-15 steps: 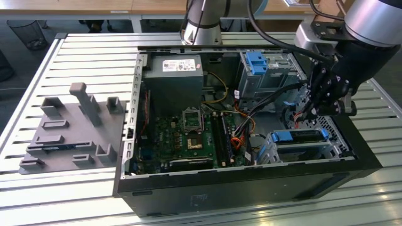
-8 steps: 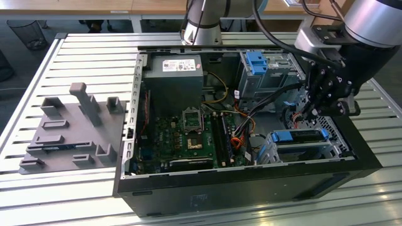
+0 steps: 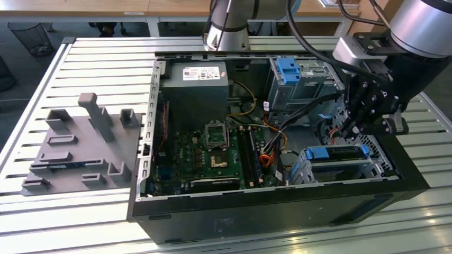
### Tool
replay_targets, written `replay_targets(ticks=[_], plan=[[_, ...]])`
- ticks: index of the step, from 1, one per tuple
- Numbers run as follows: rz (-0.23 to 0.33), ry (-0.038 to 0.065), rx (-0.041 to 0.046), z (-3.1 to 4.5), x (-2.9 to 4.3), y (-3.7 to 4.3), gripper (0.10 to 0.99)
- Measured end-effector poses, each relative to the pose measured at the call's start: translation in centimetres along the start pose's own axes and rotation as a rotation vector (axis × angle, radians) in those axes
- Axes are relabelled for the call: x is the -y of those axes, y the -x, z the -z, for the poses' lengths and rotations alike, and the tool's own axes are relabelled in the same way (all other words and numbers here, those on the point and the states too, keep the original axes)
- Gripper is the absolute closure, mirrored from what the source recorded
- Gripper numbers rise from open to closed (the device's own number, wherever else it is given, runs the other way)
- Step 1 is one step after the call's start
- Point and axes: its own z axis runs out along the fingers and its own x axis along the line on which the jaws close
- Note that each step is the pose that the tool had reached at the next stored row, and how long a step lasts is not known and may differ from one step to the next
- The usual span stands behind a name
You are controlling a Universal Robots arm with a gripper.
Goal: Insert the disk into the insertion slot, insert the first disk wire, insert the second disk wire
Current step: 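Insert the first disk wire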
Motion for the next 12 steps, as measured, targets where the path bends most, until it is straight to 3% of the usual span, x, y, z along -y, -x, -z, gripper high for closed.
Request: replay_targets(ticks=[12], plan=[[0.001,-0.004,0.0001,-0.16,-0.05,-0.57,0.918]])
